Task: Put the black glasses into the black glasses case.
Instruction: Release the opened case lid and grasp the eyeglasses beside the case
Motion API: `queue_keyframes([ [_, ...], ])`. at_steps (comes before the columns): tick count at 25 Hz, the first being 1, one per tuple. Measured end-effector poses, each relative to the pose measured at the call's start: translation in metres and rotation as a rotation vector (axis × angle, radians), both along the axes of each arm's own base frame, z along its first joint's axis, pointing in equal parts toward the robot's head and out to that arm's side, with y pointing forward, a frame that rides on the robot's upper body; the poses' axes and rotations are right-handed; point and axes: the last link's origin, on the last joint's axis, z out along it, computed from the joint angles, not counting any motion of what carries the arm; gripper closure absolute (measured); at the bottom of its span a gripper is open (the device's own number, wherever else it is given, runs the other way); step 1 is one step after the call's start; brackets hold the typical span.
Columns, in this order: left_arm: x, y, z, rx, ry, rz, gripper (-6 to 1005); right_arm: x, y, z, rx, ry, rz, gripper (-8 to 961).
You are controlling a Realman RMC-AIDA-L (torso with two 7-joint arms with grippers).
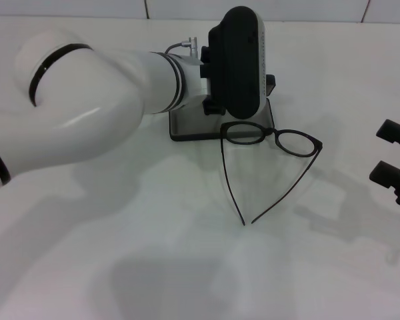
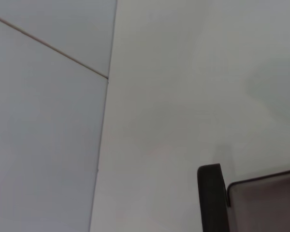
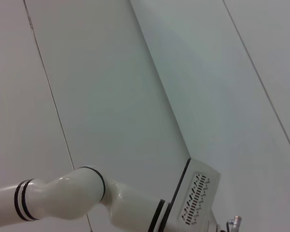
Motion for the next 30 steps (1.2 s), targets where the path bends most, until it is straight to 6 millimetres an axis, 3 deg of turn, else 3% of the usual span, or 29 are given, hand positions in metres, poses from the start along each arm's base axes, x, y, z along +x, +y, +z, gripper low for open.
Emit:
queue_keyframes([
  [5,0.007,-0.003,0.002,0.000,-0.022,-0.009,552,0.001,-0.002,0.000,0.000,0.000,-0.006,138],
  [11,0.027,-0.028,0.020,-0.002,-0.110,-0.016,548,0.002,0.015,0.010,0.002,-0.089,-0.007,144],
  [15,0.046,-0.054,0.049,0.035,-0.296,-0.019,545,-0.006,0.040,0.030,-0.061,-0.276,-0.033,148],
  [20,0.071,-0.078,0.100,0.043,-0.701,0.045,543,-0.027,0.068,0.051,-0.146,-0.636,-0.164,153],
  [23,0.067,-0.082,0.116,-0.010,-0.860,0.118,545,-0.048,0.086,0.059,-0.156,-0.758,-0.187,191],
  [25,0.054,-0.083,0.123,-0.049,-0.926,0.180,552,-0.063,0.101,0.058,-0.174,-0.809,-0.187,228],
  [30,0.023,-0.094,0.121,-0.186,-0.993,0.290,558,-0.097,0.134,0.049,-0.238,-0.909,-0.176,254],
])
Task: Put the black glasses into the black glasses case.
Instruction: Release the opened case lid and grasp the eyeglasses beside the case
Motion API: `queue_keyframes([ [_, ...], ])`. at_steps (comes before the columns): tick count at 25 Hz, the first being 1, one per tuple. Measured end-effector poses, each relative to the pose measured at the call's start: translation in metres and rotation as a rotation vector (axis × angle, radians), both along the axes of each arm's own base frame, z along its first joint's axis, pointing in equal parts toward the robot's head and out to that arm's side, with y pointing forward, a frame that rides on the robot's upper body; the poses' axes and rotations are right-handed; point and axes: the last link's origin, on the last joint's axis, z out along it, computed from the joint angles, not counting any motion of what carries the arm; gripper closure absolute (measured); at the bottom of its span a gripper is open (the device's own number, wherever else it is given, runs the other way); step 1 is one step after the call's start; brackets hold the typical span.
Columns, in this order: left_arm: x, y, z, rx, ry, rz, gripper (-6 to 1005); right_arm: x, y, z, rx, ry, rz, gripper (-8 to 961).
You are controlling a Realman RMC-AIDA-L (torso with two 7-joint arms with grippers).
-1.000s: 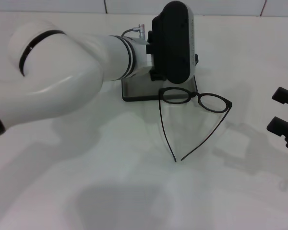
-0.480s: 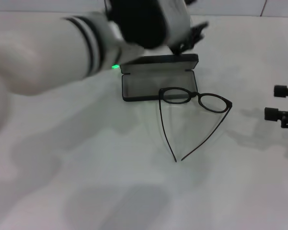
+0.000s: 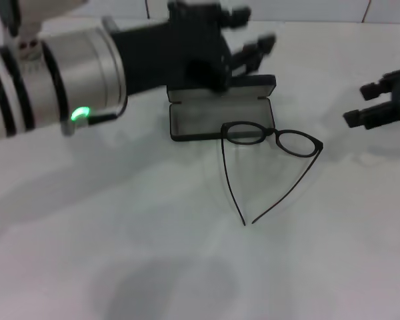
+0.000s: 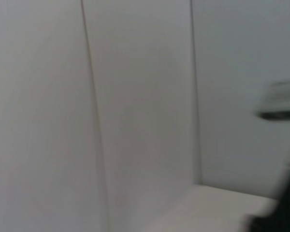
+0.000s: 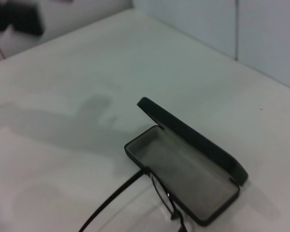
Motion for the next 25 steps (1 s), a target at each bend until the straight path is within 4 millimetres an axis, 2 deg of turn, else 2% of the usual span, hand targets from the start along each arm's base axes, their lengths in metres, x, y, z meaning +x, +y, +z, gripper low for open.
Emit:
queue_keyframes([
  [3,-0.014,-0.009,-0.004,-0.086,-0.012,-0.007,558,-0.019,0.014,-0.009,-0.053,-0.037,0.018,260],
  [6,-0.029,-0.015,-0.005,-0.161,-0.045,0.006,557,-0.036,0.028,-0.026,-0.131,-0.080,0.016,265],
  [13,-0.064,-0.023,0.006,-0.266,-0.233,0.015,557,-0.061,0.041,-0.058,-0.202,-0.162,0.043,278],
  [14,-0.068,-0.025,0.008,-0.272,-0.269,0.005,558,-0.066,0.042,-0.067,-0.210,-0.193,0.063,280],
  [20,-0.092,-0.031,0.015,-0.283,-0.390,-0.016,558,-0.070,0.044,-0.091,-0.238,-0.239,0.065,291],
  [25,-0.100,-0.034,0.012,-0.280,-0.421,-0.027,558,-0.065,0.048,-0.103,-0.217,-0.271,0.070,300],
])
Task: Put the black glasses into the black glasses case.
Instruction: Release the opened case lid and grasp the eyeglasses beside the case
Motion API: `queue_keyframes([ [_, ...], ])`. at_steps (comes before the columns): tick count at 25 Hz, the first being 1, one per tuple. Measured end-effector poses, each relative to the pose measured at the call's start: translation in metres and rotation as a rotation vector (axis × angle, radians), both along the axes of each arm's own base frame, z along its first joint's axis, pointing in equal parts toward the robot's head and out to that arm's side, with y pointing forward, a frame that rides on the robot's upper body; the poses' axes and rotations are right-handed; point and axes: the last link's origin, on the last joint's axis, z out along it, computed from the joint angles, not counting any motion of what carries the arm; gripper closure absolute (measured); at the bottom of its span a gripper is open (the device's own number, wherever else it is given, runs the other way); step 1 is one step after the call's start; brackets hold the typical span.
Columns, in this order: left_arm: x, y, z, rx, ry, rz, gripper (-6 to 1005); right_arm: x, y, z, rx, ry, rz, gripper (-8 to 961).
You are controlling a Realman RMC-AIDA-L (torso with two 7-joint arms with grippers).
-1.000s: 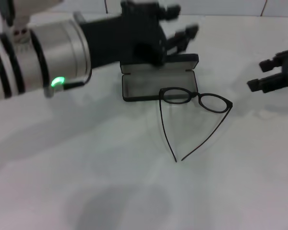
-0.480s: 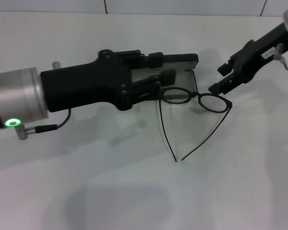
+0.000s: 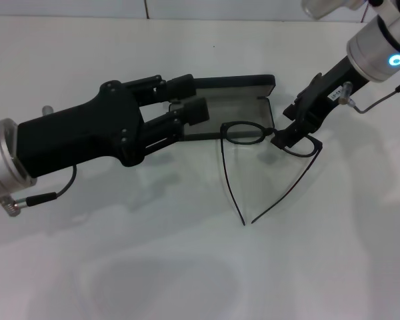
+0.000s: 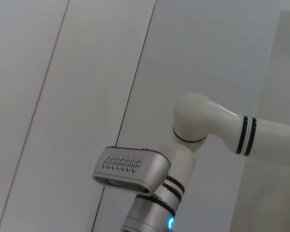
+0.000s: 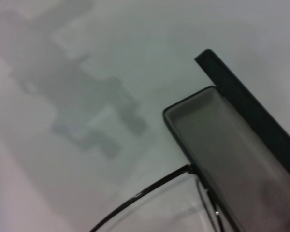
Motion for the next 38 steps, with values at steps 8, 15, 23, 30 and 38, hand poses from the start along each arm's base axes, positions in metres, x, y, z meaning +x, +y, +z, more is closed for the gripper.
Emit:
queue_keyframes([
  [8,-0.002,0.000,-0.003,-0.007,-0.014,0.002,557,0.009,0.005,-0.010,0.040,-0.019,0.019,314],
  [15,-0.003,0.005,-0.009,-0.029,-0.030,0.012,557,0.011,0.003,-0.020,0.032,-0.029,0.036,327],
  [23,-0.002,0.006,-0.009,-0.031,-0.042,0.013,558,0.013,0.004,-0.029,0.049,-0.042,0.064,341],
  [30,-0.004,0.006,-0.011,-0.031,-0.043,0.015,557,0.010,0.007,-0.033,0.062,-0.038,0.078,354],
  [38,-0.009,0.004,-0.014,-0.025,-0.060,0.019,557,0.011,0.005,-0.036,0.053,-0.040,0.082,371],
])
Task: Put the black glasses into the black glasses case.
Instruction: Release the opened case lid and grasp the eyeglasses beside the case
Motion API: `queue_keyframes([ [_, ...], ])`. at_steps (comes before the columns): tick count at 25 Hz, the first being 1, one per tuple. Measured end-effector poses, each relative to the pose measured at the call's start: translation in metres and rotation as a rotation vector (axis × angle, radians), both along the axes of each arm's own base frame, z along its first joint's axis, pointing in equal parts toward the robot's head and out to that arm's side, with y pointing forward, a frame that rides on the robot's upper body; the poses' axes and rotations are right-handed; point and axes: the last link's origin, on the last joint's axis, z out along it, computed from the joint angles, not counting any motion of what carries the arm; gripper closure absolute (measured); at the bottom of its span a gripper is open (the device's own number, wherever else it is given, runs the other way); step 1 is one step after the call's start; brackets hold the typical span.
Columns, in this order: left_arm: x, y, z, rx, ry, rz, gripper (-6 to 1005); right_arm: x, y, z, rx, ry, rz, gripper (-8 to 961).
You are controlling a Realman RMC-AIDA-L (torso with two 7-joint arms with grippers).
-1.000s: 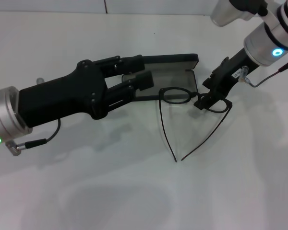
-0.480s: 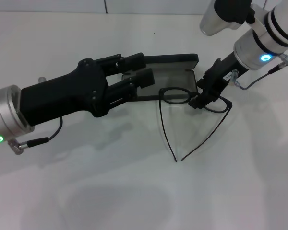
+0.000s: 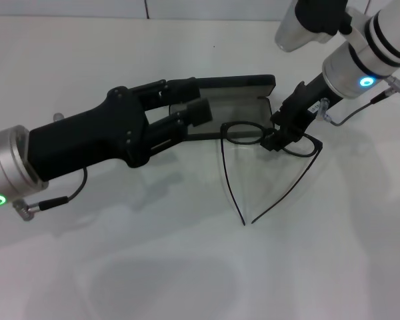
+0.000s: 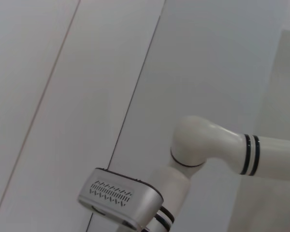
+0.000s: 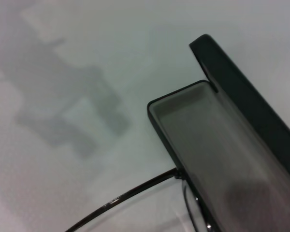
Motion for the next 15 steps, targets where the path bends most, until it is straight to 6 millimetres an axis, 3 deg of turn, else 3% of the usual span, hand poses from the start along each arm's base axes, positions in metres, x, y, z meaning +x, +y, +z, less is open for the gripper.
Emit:
queue_keyframes([
  [9,-0.018,-0.023,0.011,-0.028,-0.014,-0.136,558,0.003,-0.002,-0.004,-0.006,0.001,-0.003,452],
  [15,-0.033,-0.032,0.016,-0.014,-0.066,-0.114,559,0.002,-0.005,-0.009,-0.016,0.010,0.007,700],
])
